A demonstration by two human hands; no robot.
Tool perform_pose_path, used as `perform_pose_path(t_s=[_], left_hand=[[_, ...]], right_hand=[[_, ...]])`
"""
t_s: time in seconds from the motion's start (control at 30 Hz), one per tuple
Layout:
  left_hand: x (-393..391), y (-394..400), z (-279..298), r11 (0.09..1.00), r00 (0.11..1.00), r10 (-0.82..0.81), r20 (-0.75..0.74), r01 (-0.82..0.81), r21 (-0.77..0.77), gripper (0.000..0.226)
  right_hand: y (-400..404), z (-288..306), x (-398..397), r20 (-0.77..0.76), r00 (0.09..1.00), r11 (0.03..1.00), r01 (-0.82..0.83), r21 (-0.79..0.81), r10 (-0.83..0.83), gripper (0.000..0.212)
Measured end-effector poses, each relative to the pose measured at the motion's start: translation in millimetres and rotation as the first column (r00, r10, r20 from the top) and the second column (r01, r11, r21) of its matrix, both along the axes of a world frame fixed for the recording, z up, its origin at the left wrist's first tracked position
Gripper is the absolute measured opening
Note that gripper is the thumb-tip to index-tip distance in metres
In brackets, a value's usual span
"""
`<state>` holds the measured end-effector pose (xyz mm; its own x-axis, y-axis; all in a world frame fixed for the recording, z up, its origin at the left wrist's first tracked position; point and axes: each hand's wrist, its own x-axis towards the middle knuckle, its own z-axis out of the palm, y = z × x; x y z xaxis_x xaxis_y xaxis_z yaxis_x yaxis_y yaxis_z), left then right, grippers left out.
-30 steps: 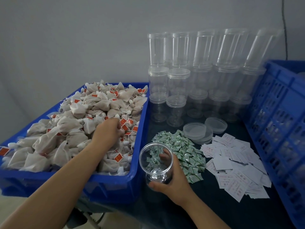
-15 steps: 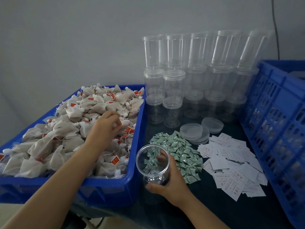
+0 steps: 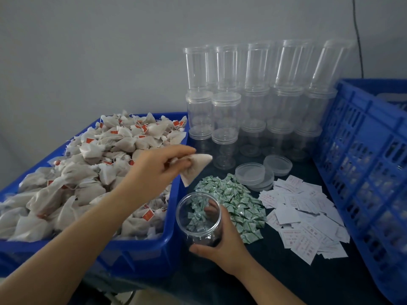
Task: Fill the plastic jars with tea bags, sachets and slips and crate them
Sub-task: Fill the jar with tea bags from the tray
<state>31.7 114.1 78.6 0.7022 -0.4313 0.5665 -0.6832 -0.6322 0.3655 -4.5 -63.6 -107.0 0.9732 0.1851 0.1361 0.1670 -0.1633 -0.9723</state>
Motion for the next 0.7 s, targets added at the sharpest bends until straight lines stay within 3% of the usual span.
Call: perform_pose_path(t_s=[0.27,0.7], left_hand=[[-14,-21,-32,0.966,0.983,-0.151,-0.1,0.168,0.198,0.028],[-19,-19,-43,0.921,0.976,-0.043,-0.213,0.121,0.371,0.011]], right_hand=[[1,0,0,-0.01,1.0,1.0,0.021,0.004,-0.021,0.111],[-1,1,2,0.033,0.999,0.999,0.033,-0.029,-0.032,0.096]])
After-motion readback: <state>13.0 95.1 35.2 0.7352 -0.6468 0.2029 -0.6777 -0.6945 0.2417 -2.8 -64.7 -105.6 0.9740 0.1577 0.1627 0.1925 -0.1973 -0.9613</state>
